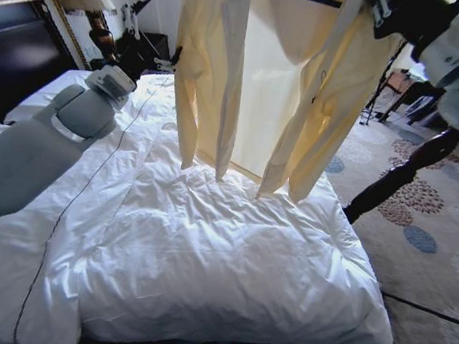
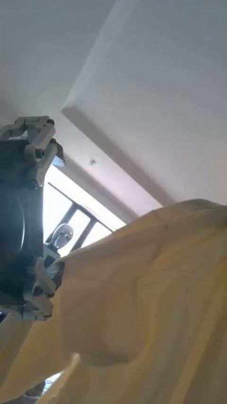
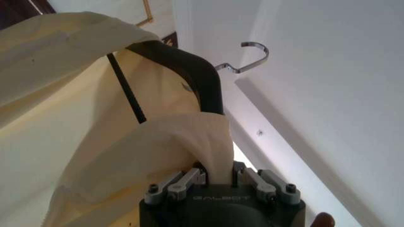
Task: Pick up the clothes from the bed and hang them on the clothes hanger.
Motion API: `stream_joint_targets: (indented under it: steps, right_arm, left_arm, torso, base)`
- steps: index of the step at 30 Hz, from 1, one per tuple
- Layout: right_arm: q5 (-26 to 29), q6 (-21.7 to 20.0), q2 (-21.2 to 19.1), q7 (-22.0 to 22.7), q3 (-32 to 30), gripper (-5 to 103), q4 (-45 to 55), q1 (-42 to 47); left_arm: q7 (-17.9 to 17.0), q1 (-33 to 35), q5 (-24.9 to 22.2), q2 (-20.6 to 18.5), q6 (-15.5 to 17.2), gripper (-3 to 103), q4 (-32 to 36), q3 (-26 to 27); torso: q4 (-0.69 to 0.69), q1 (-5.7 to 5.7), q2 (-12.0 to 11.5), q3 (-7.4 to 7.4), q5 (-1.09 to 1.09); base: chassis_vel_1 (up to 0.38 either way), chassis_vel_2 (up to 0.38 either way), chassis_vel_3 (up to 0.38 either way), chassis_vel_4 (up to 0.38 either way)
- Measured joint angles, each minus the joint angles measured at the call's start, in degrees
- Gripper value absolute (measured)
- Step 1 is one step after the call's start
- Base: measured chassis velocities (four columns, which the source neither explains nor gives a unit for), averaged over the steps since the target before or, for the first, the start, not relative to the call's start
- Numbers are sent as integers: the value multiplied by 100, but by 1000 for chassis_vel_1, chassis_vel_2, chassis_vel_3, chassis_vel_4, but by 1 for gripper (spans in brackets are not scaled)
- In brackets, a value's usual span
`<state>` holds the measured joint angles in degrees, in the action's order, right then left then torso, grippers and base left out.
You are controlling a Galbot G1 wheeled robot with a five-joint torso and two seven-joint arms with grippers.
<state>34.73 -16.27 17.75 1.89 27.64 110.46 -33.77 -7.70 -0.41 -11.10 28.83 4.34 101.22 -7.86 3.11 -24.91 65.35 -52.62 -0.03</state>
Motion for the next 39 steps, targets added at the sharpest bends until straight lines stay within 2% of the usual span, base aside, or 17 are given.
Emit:
stream_joint_targets:
  steps: [2,3,5,6,9,10,11,14,15,19,21,23,24,26,29,33,39]
  right_arm:
    - [146,-47,-414,-91,-412,17,261,307]
    - [146,-47,-414,-91,-412,17,261,307]
    - [304,-35,-885,-145,-695,17,514,604]
    - [304,-35,-885,-145,-695,17,514,604]
    - [509,137,-1762,-210,-1316,17,753,1236]
    - [572,211,-2046,-224,-1533,17,794,1450]
    - [572,211,-2046,-224,-1533,17,794,1450]
    - [807,418,-2759,-305,-1870,17,939,1734]
    - [807,418,-2759,-305,-1870,17,939,1734]
    - [1070,658,-3504,-367,-2067,17,1083,1761]
    - [1095,682,-3587,-374,-2089,17,1088,1752]
    - [1134,797,-3875,-410,-2109,17,1084,1720]
    - [1134,797,-3875,-410,-2109,17,1084,1720]
    - [1100,964,-4196,-460,-2092,17,1042,1650]
    - [1026,1125,-4455,-492,-1975,17,1031,1546]
    - [1031,1189,-4783,-508,-1729,17,1079,1319]
    - [1122,1286,-5192,-501,-1294,17,1117,952]
  left_arm:
    - [8,191,0,-23,-9,100,3,146]
    - [8,191,0,-23,-9,100,3,146]
    - [15,376,-1,-39,-12,100,41,278]
    - [15,376,-1,-39,-12,100,41,278]
    - [17,708,-2,-52,13,100,200,491]
    - [17,808,-2,-54,27,100,246,552]
    - [17,808,-2,-54,27,100,246,552]
    - [8,1114,10,-64,46,100,377,717]
    - [8,1114,10,-64,46,100,377,717]
    - [-52,1466,16,-108,42,100,534,918]
    - [-77,1581,16,-145,42,100,587,995]
    - [-199,1754,-3,-190,36,100,692,1095]
    - [-199,1754,-3,-190,36,100,692,1095]
    - [-265,1797,-42,-167,36,100,742,1118]
    - [-324,1833,-75,-123,41,100,775,1120]
    - [-400,1945,-78,-16,62,100,834,1116]
    - [-443,2061,-41,121,74,100,886,1065]
  torso:
    - [2,1,0,0,0]
    - [2,1,0,0,0]
    - [0,1,0,0,1]
    - [0,1,0,0,1]
    - [-1,0,0,0,4]
    - [1,-1,0,0,-3]
    - [1,-1,0,0,-3]
    - [2,1,0,1,4]
    - [2,1,0,1,4]
    - [2,1,1,1,-3]
    - [2,1,0,1,-4]
    - [-7,0,0,0,3]
    - [-7,0,0,0,3]
    - [-1,1,1,0,-2]
    - [4,1,1,1,1]
    - [-1,1,1,0,2]
    - [0,0,1,0,-1]
  base:
    - [0,0,0,0]
    - [0,0,0,0]
    - [0,0,0,0]
    - [0,0,0,0]
    - [0,0,0,0]
    - [0,0,0,0]
    - [0,0,0,0]
    - [0,0,0,0]
    - [0,0,0,0]
    - [0,0,0,0]
    - [0,0,0,0]
    - [0,0,0,0]
    - [0,0,0,0]
    - [0,0,0,0]
    - [0,0,0,0]
    - [0,0,0,0]
    - [0,0,0,0]
